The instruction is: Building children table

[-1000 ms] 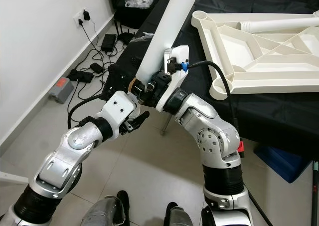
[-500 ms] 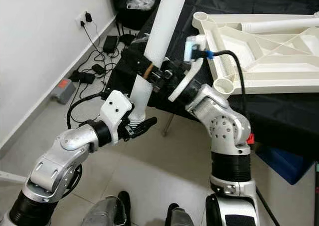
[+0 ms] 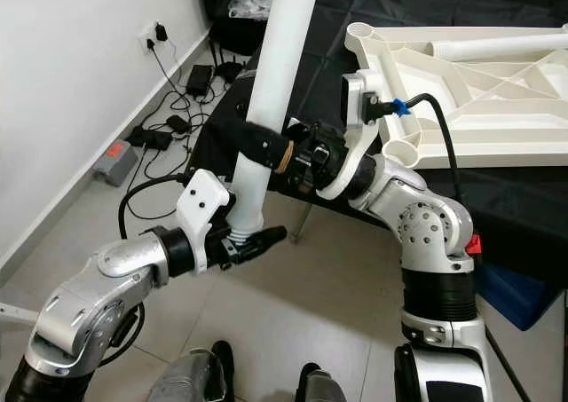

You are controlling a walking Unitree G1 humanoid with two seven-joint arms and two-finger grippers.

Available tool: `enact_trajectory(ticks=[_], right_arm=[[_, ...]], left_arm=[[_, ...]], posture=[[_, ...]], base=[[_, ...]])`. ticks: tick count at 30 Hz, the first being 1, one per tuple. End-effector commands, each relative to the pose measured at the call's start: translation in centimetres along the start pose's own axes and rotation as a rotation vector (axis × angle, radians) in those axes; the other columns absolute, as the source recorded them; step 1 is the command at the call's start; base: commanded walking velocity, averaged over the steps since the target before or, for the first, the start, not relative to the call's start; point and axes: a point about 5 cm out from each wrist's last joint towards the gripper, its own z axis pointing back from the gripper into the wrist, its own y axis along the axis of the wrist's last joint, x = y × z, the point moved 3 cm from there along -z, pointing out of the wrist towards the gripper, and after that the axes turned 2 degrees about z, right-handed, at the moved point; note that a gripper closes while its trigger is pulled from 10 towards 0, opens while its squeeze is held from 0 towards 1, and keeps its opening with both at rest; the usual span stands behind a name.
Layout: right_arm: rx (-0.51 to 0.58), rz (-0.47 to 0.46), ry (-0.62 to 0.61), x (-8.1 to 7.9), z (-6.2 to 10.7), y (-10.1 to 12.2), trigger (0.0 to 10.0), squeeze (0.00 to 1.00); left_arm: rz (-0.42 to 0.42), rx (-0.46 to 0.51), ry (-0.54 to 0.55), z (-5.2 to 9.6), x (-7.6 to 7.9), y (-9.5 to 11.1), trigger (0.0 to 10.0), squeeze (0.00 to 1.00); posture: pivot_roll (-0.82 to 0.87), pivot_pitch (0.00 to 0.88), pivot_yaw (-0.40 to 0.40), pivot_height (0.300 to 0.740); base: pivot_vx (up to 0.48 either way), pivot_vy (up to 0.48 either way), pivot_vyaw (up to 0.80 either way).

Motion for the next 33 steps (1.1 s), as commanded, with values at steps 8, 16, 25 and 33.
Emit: enact_trajectory(ticks=[8, 16, 25, 33], right_arm=[[-0.043, -0.007, 0.044, 0.1, -0.1, -0.3, 10.0, 0.00], [-0.064, -0.023, 0.078, 0.1, -0.2, -0.5, 10.0, 0.00], [-0.051, -0.052, 0.115, -0.2, -0.1, -0.6, 10.0, 0.00], [-0.061, -0.075, 0.164, -1.1, -0.1, -1.0, 10.0, 0.00]], left_arm=[[0.064, -0.030, -0.126, 1.0, 2.1, -0.4, 10.0, 0.00], [0.076, -0.053, -0.163, 1.3, 2.7, -0.7, 10.0, 0.00], [0.107, -0.058, -0.173, 1.6, 2.9, -0.8, 10.0, 0.00], [0.114, -0.060, -0.185, 1.7, 3.1, -0.7, 10.0, 0.00]], posture=[[0.18, 0.240, 0.023, 0.740], [0.18, 0.246, 0.024, 0.740], [0.18, 0.249, 0.028, 0.740], [0.18, 0.249, 0.026, 0.740]], base=[[0.000, 0.000, 0.00], [0.000, 0.000, 0.00], [0.000, 0.000, 0.00], [0.000, 0.000, 0.00]])
